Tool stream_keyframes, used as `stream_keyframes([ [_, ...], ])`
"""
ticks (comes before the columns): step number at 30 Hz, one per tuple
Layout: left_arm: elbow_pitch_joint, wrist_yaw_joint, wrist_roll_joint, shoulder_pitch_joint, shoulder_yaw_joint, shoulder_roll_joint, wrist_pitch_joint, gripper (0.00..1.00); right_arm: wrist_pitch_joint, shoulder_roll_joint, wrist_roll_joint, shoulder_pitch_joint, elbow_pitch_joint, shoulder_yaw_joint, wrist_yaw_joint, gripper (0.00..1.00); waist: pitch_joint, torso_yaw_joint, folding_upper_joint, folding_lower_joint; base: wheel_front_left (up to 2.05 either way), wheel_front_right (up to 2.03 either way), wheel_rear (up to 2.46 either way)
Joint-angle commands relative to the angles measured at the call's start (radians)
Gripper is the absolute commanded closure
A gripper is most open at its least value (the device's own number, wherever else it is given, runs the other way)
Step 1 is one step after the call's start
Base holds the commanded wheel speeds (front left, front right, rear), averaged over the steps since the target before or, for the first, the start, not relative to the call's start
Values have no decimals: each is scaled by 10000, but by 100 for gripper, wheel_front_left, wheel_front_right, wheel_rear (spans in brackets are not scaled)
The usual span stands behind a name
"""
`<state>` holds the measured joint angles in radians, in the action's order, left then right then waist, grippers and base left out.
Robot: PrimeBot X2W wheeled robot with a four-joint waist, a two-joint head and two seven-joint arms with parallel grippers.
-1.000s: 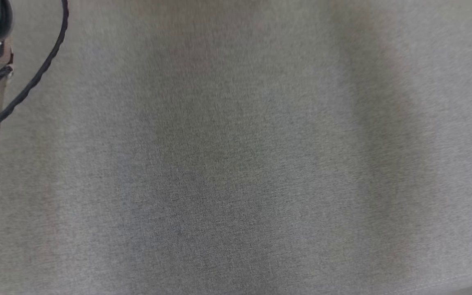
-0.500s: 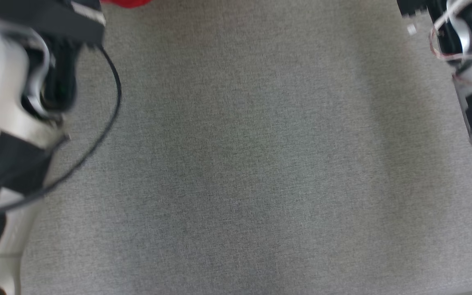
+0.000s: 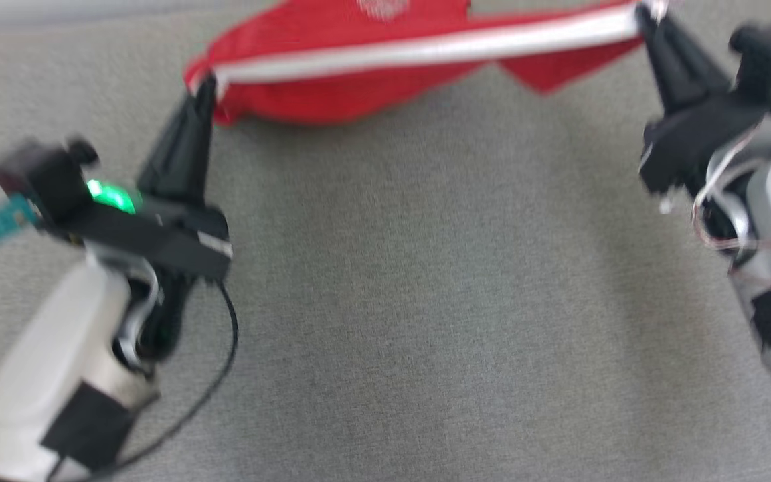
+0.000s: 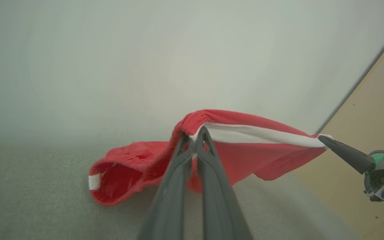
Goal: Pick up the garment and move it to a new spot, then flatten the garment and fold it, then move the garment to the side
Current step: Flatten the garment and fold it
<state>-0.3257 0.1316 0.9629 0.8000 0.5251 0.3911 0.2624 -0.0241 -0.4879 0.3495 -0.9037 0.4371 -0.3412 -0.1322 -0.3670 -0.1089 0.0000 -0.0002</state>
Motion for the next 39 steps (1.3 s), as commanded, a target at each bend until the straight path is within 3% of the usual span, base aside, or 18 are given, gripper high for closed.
stream_keyframes([
  [1,106,-27,-134,-561,-28,18,36,100,-125,23,155,543,-117,181,29,100,760,130,0,2,0,0,0],
  [11,-105,-28,-737,-3212,382,-274,37,100,-1320,-48,443,3361,-1029,637,29,100,1943,217,0,2,0,0,0],
  [19,-386,-29,-866,-4872,576,-449,37,100,-3066,-764,1229,5430,-2038,402,30,100,2673,181,0,2,0,0,0],
  [26,-438,-29,-877,-6123,554,-504,37,100,-4529,-1160,1877,7152,-3330,890,30,100,3052,106,0,2,0,0,0],
  [39,488,-272,-787,-7908,757,6,-308,100,-6531,-579,2041,10141,-5573,2642,34,100,3334,131,0,2,0,0,0],
])
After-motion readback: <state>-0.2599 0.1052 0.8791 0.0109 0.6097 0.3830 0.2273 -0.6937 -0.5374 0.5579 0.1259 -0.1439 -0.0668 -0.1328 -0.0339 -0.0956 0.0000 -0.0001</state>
